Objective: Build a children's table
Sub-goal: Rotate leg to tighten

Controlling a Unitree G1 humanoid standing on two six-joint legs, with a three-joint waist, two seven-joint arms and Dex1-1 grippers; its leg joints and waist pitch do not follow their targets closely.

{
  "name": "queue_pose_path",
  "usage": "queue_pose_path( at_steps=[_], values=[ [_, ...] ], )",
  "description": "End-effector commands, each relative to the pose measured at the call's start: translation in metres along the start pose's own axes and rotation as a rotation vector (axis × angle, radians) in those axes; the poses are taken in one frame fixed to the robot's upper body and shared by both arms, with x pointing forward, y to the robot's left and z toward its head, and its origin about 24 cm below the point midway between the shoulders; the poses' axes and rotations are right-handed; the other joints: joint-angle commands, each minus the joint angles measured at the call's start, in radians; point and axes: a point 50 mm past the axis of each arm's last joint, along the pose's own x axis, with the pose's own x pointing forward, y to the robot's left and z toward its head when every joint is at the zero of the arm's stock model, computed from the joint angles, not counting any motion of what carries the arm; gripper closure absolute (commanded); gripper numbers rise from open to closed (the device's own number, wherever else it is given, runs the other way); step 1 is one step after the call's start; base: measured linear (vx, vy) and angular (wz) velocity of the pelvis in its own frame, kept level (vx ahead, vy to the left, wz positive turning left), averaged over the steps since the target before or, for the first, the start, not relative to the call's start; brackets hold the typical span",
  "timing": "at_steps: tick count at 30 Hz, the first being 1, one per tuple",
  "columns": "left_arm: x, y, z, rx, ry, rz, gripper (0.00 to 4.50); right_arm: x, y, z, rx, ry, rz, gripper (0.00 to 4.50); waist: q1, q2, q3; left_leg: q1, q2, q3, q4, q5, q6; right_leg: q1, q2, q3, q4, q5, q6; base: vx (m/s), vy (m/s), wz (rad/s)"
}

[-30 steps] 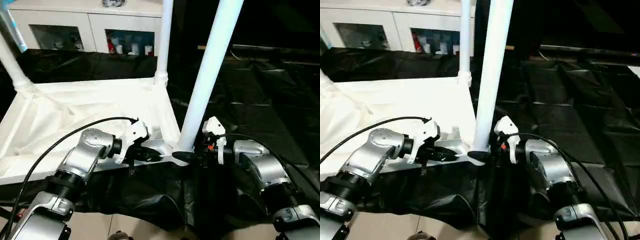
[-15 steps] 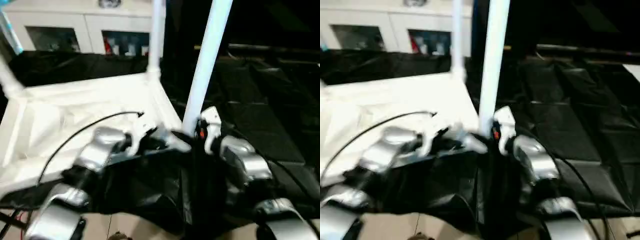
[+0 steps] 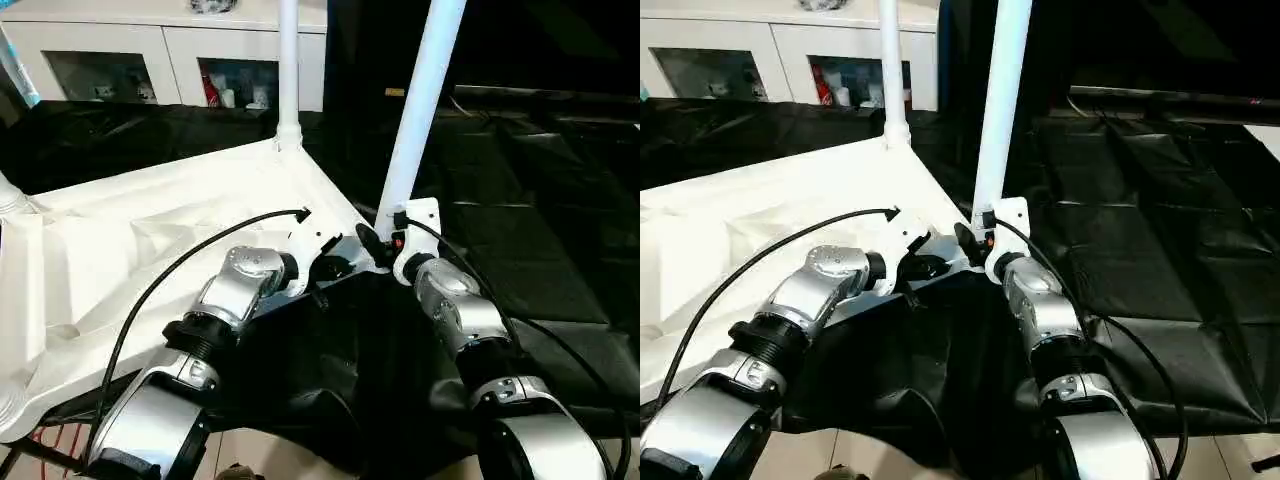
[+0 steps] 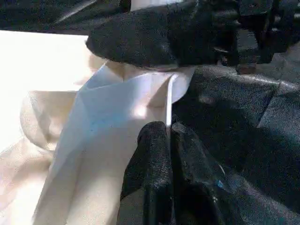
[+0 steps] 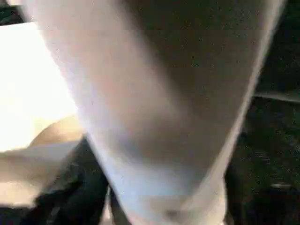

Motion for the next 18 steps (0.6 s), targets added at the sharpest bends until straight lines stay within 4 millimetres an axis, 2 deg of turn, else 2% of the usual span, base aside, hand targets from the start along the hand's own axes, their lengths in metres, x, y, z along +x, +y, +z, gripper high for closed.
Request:
queue_pose_path(
  at_steps=[1, 3, 5, 11, 18],
  values=[
    [-0.004, -0.001, 0.030, 0.069, -0.166, -0.030, 4.50, 0.003, 0.023, -0.003, -0.005, 0.017, 0.162, 0.93, 0.005, -0.009, -0.079, 0.000, 0.026, -0.006, -0.060, -0.173, 0.058, 0.067, -0.072, 0.066, -0.065, -0.298, -0.133, 0.000, 0.000, 0.00],
    [-0.008, -0.004, 0.027, 0.090, -0.169, -0.083, 4.50, 0.000, 0.018, 0.000, -0.058, 0.017, 0.218, 0.64, 0.005, -0.006, -0.078, 0.001, 0.028, -0.006, -0.060, -0.176, 0.064, 0.068, -0.072, 0.066, -0.065, -0.296, -0.138, 0.000, 0.000, 0.00],
    [-0.014, -0.004, 0.022, 0.103, -0.163, -0.129, 4.50, -0.008, 0.010, 0.003, -0.092, 0.028, 0.314, 0.58, 0.007, -0.005, -0.077, 0.004, 0.030, -0.006, -0.060, -0.183, 0.065, 0.066, -0.073, 0.066, -0.065, -0.299, -0.141, 0.000, 0.000, 0.00],
    [-0.030, -0.006, 0.011, 0.125, -0.130, -0.247, 4.50, -0.030, -0.004, 0.002, -0.190, 0.090, 0.507, 0.58, 0.016, -0.002, -0.077, 0.005, 0.034, -0.004, -0.059, -0.183, 0.071, 0.064, -0.070, 0.069, -0.061, -0.282, -0.150, 0.000, 0.000, 0.00],
    [-0.046, -0.006, -0.003, 0.146, -0.071, -0.341, 4.50, -0.051, -0.010, 0.001, -0.206, 0.140, 0.680, 0.58, 0.031, -0.002, -0.075, 0.007, 0.034, -0.005, -0.060, -0.214, 0.061, 0.063, -0.070, 0.066, -0.068, -0.344, -0.130, 0.000, 0.000, 0.00]
  ],
)
